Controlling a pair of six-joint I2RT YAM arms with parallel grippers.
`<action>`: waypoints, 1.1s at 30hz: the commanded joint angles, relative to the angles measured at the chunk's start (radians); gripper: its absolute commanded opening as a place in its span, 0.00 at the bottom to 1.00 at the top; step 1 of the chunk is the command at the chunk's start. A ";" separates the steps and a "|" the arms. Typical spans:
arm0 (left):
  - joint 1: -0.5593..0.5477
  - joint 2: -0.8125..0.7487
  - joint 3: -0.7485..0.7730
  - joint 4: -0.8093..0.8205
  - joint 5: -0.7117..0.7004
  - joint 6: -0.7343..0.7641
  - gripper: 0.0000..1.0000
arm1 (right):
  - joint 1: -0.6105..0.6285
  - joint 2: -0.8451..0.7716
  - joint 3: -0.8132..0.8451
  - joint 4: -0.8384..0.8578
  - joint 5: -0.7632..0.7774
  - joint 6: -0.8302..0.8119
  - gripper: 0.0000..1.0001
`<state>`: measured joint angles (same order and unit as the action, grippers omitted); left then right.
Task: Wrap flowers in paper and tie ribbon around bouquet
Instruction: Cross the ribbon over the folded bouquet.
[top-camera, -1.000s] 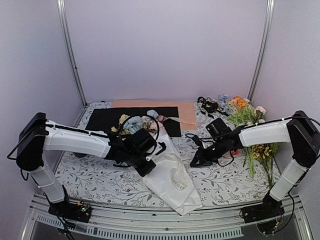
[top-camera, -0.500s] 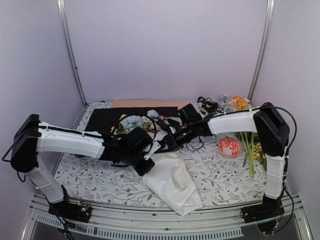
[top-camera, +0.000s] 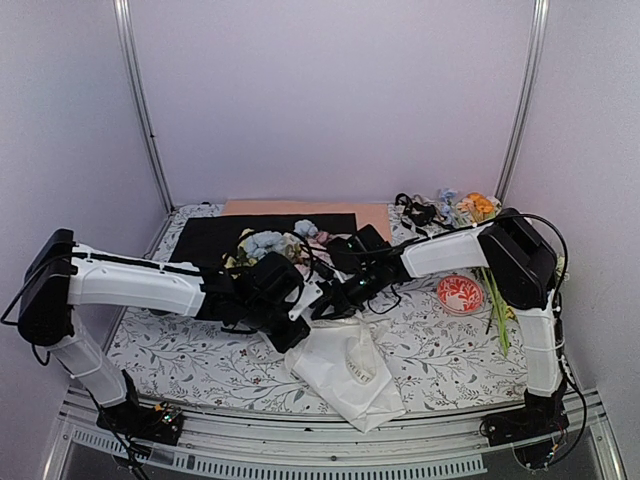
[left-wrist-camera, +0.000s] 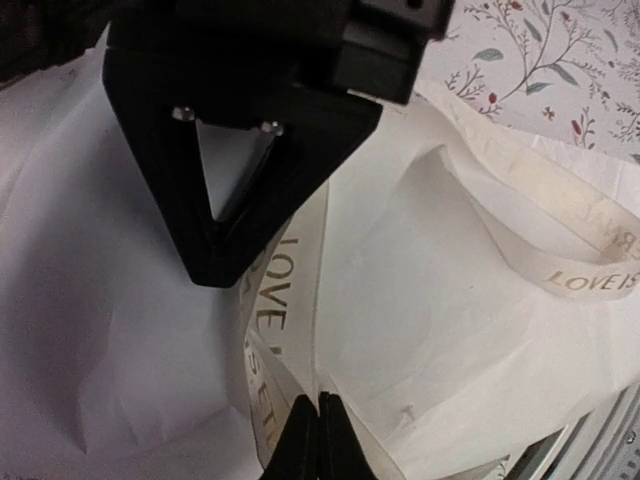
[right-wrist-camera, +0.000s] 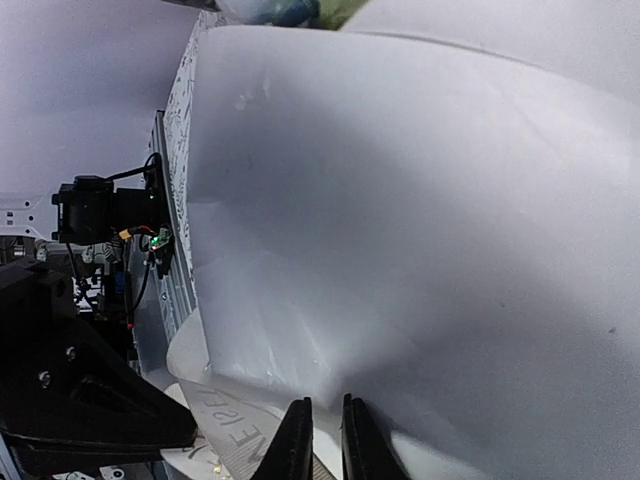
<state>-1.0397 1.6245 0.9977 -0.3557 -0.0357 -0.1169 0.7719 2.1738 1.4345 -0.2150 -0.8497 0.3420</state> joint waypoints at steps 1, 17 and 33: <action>-0.007 -0.047 0.012 0.024 0.069 0.036 0.00 | -0.005 0.021 0.006 -0.020 0.034 -0.007 0.13; 0.105 -0.043 -0.001 0.026 0.009 -0.003 0.00 | -0.016 0.015 -0.029 -0.035 0.056 -0.029 0.13; 0.137 0.070 -0.028 0.031 -0.023 -0.029 0.00 | -0.050 -0.059 -0.042 0.007 -0.035 -0.011 0.12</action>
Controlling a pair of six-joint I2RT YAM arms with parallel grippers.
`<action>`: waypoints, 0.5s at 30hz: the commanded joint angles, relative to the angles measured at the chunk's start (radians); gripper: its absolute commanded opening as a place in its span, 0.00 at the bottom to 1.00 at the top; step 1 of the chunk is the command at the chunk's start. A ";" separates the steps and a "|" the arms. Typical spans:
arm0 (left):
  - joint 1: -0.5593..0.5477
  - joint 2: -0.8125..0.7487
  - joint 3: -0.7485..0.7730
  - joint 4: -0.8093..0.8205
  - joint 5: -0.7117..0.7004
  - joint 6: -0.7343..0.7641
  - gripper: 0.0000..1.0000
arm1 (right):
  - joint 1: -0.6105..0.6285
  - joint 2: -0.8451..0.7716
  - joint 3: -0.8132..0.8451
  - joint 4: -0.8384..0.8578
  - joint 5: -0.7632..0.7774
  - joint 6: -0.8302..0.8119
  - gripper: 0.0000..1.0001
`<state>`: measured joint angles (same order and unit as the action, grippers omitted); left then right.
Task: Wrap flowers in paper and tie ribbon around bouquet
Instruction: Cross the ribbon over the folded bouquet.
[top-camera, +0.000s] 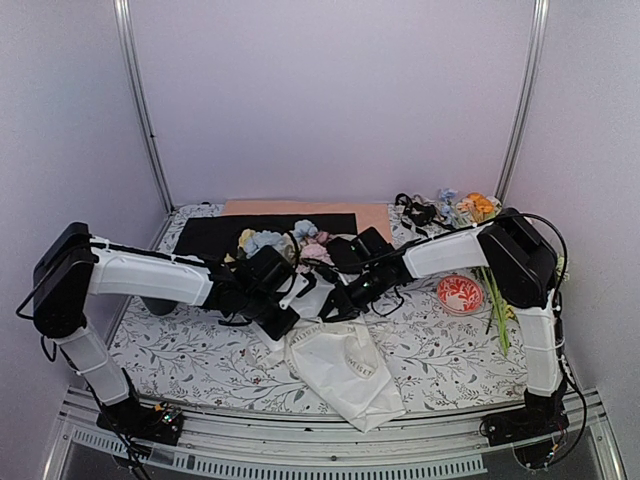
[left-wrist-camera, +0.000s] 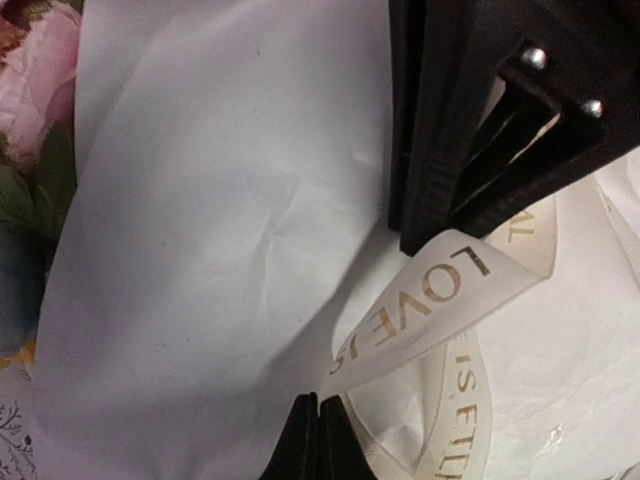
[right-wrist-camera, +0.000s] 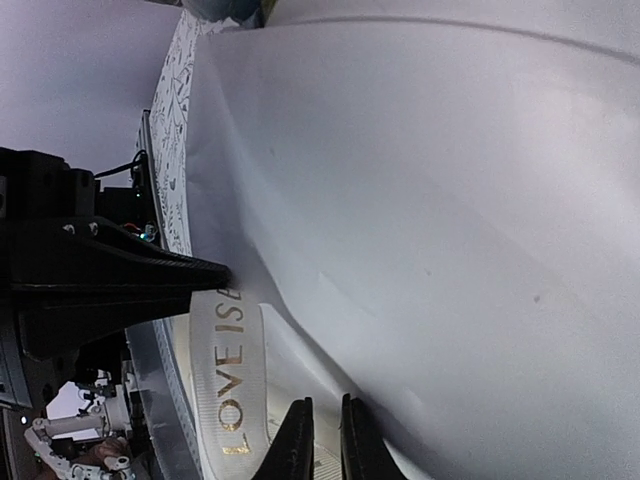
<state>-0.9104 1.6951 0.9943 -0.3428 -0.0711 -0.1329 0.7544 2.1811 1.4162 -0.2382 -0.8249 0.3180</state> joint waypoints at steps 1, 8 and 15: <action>0.008 -0.003 -0.031 0.028 0.020 -0.013 0.00 | -0.042 -0.084 -0.035 0.046 -0.071 0.027 0.13; 0.007 0.011 -0.037 0.045 0.040 -0.016 0.00 | -0.057 -0.198 -0.078 0.067 0.028 0.068 0.15; 0.006 0.020 -0.036 0.050 0.043 -0.017 0.00 | -0.023 -0.268 -0.240 0.257 -0.091 0.123 0.15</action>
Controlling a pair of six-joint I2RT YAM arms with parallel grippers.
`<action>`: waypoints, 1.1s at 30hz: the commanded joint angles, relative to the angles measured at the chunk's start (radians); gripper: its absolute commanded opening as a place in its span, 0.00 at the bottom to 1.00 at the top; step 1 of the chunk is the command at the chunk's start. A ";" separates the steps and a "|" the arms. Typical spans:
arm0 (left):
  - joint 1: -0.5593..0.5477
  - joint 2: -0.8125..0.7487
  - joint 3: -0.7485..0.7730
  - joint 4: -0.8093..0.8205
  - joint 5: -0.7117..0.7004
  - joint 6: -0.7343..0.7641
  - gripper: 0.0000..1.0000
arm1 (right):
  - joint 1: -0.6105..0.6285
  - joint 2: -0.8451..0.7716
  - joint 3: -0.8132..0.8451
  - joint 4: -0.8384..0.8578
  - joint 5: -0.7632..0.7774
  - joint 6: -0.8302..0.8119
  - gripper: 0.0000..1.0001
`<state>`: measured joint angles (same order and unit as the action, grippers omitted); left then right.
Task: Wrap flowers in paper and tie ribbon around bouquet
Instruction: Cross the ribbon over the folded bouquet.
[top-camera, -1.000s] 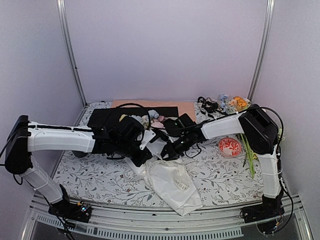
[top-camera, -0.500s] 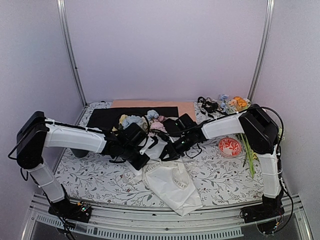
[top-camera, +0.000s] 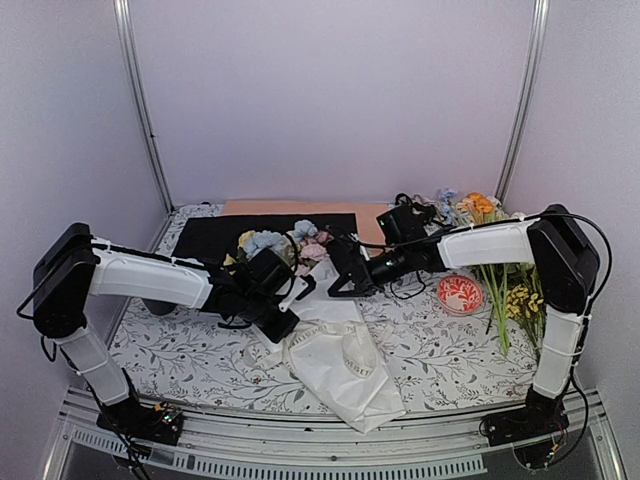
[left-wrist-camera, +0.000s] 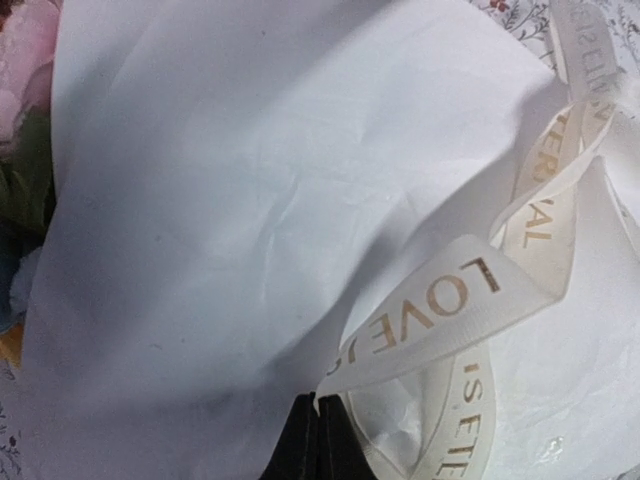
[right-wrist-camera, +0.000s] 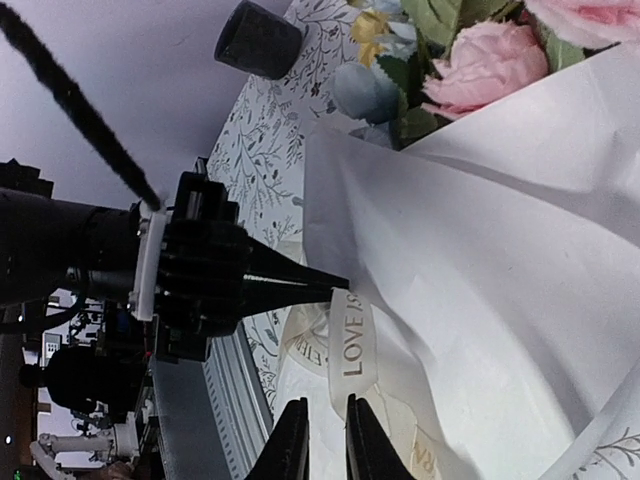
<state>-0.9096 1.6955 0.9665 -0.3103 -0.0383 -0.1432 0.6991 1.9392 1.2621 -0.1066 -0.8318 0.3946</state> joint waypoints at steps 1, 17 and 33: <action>0.006 0.021 -0.007 0.016 0.008 -0.008 0.00 | 0.046 -0.020 -0.094 0.132 -0.094 0.056 0.15; 0.006 -0.019 0.032 0.001 -0.054 -0.035 0.31 | 0.081 0.147 -0.088 0.164 -0.016 0.154 0.15; -0.065 -0.356 -0.184 0.300 0.026 0.072 0.57 | 0.082 0.147 -0.086 0.198 0.002 0.202 0.15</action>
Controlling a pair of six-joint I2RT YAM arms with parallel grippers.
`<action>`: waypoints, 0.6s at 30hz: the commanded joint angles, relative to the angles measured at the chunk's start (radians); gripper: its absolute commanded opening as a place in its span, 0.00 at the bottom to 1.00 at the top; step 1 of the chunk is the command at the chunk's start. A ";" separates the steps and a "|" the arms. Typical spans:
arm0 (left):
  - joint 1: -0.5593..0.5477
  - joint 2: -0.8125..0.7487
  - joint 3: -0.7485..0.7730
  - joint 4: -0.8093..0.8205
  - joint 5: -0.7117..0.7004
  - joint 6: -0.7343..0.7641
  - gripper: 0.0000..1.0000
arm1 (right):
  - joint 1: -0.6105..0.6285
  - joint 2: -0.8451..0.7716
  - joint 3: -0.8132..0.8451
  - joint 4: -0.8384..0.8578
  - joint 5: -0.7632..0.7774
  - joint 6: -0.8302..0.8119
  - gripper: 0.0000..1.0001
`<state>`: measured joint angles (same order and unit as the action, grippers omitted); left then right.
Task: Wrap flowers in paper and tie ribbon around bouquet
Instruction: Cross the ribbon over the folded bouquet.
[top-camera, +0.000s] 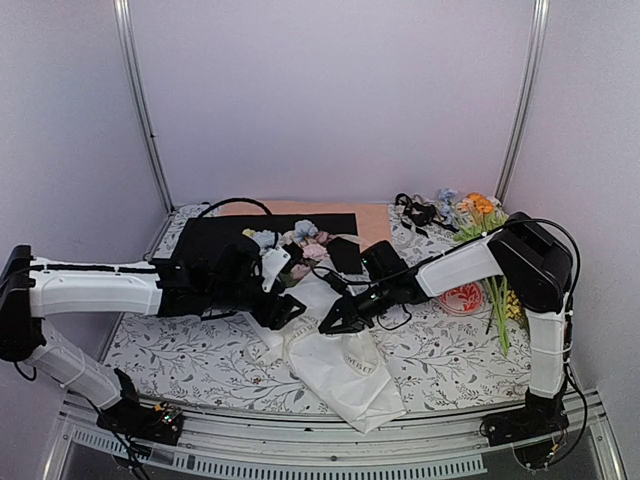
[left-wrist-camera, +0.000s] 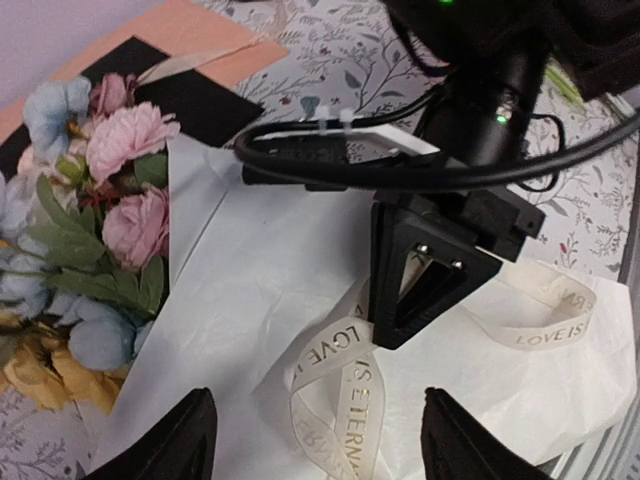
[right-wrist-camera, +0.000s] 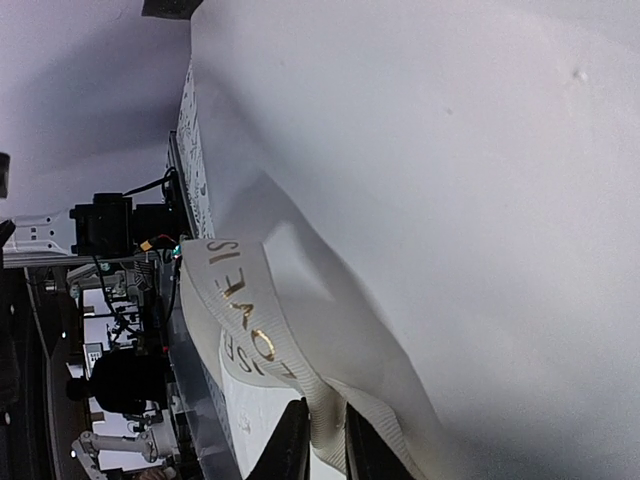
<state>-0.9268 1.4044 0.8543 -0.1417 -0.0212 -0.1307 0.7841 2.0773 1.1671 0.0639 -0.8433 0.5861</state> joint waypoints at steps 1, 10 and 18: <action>-0.053 -0.076 -0.087 0.142 0.009 0.065 0.47 | -0.003 0.007 0.009 0.027 0.013 0.011 0.15; -0.074 0.104 -0.035 0.003 -0.014 0.029 0.41 | -0.003 0.004 0.008 0.028 0.015 0.014 0.14; -0.081 0.153 -0.037 0.040 -0.025 0.039 0.48 | -0.003 0.003 0.008 0.022 0.014 0.011 0.14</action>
<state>-0.9924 1.5520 0.8055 -0.1337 -0.0410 -0.1005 0.7841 2.0773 1.1671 0.0731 -0.8394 0.5919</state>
